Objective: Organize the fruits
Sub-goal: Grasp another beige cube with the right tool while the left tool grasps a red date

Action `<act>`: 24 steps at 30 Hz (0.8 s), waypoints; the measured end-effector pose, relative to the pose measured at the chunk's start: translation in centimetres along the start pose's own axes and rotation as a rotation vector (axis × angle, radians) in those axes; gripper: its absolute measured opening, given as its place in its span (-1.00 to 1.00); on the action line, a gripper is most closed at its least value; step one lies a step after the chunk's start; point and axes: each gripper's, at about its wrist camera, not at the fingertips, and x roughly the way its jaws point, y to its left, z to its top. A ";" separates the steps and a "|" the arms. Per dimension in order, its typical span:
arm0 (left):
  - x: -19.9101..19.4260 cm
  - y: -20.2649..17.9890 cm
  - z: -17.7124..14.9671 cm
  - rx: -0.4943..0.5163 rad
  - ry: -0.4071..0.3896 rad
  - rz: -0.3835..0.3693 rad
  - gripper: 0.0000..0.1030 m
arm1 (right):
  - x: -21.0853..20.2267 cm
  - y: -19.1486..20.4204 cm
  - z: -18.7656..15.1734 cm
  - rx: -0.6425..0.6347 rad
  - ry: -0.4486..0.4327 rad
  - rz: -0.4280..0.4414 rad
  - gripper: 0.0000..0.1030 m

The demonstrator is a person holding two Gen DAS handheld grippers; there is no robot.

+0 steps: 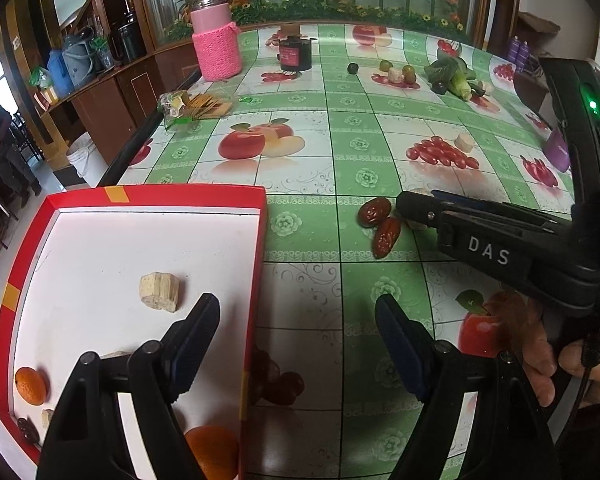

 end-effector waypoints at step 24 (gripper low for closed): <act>2.5 -5.4 2.9 0.054 0.000 0.004 0.14 | -5.1 -6.7 2.2 0.263 -0.132 0.068 -0.37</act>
